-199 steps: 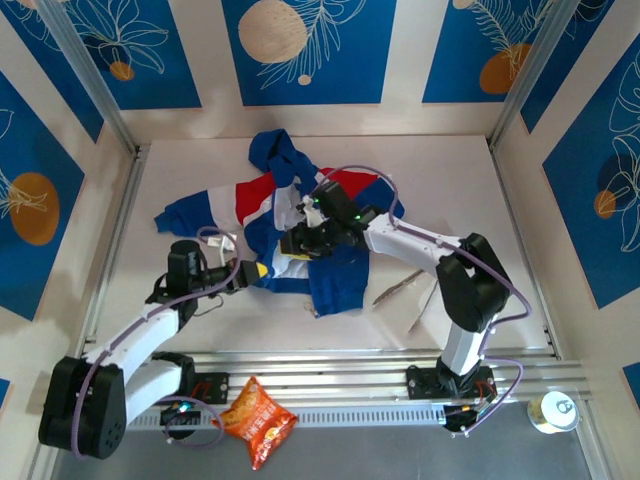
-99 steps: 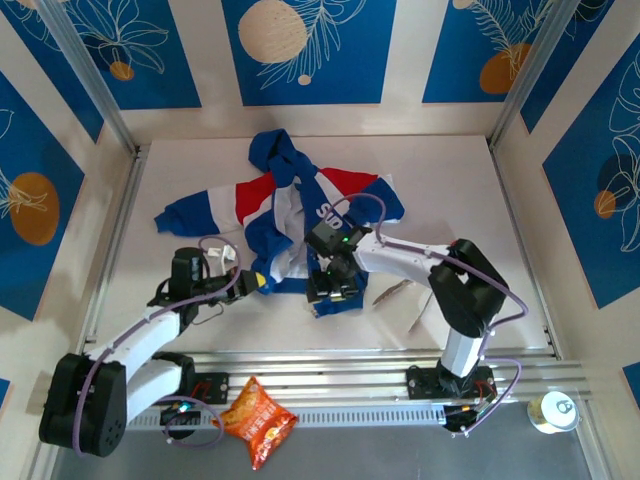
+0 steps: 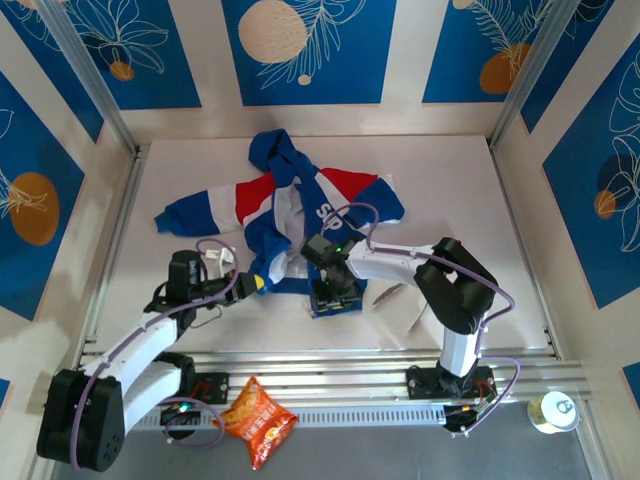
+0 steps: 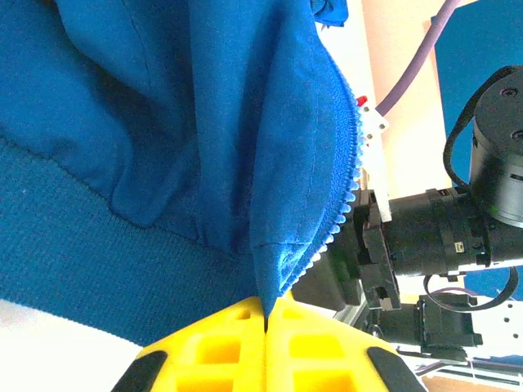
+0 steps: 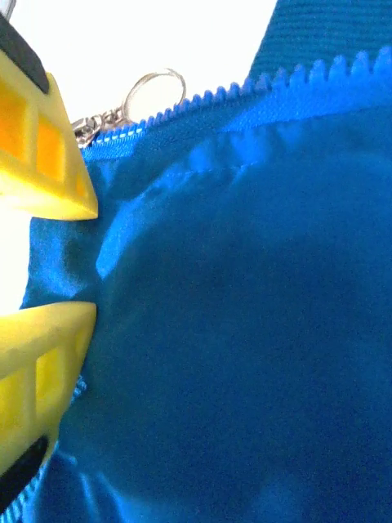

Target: Zip up the jacket

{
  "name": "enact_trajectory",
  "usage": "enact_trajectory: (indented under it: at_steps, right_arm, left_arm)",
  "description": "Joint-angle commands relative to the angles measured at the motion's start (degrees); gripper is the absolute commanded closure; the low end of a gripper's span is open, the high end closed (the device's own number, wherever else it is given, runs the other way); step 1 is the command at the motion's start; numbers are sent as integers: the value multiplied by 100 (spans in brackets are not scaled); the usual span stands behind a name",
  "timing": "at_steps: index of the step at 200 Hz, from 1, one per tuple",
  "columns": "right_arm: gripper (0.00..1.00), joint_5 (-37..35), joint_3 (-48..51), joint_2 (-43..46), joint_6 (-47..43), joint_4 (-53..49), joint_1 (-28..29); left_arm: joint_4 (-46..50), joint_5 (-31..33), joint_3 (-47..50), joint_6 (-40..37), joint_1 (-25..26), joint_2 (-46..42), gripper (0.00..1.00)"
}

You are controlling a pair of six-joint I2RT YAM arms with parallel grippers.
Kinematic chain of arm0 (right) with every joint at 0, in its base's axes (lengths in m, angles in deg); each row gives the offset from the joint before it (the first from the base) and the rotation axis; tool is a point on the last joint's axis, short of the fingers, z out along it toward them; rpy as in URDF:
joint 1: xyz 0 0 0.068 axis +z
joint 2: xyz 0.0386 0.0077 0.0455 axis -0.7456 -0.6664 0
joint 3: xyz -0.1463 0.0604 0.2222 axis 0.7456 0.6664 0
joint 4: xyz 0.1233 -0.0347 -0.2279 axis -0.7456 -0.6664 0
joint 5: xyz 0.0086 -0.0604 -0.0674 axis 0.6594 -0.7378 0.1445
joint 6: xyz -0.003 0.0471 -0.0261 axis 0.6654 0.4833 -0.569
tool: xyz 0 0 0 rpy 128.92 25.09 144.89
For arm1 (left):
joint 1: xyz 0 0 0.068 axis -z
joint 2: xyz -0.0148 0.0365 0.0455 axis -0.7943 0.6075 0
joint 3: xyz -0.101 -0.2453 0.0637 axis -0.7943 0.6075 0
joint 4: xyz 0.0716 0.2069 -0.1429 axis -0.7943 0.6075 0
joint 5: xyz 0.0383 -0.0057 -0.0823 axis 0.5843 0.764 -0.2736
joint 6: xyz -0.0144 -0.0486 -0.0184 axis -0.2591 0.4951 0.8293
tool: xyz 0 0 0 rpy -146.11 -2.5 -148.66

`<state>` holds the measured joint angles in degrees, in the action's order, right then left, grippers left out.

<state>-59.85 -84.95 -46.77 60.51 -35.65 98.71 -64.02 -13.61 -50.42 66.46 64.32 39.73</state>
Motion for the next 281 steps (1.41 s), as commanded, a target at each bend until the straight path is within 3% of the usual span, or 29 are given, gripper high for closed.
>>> enact_trajectory:
  at_steps: [1,42,102,140,213,238,270,281]
  right_arm:
    - [79,36,314,-90,-95,128,-9]
    - [100,-460,94,403,-428,-95,79]
    - [100,-655,-9,1282,-523,-34,151]
    - [100,-579,-421,1279,-723,-284,85]
    - [100,956,-36,1428,-765,700,-333]
    - [100,1102,199,1653,-678,1026,-478]
    - [100,972,415,1661,-525,1029,-576]
    - [94,761,420,1576,-437,825,-568]
  left_arm:
    - [103,98,118,50,-33,-165,100]
    - [113,319,74,235,93,-379,100]
    - [-97,794,-65,471,696,-404,100]
    - [-123,892,-212,464,868,-219,100]
    - [-594,1294,-462,615,1366,42,100]
    - [-1063,1142,-486,775,1390,369,100]
    - [-1005,1147,-612,698,1496,688,100]
    - [-972,1233,-616,688,1553,725,100]
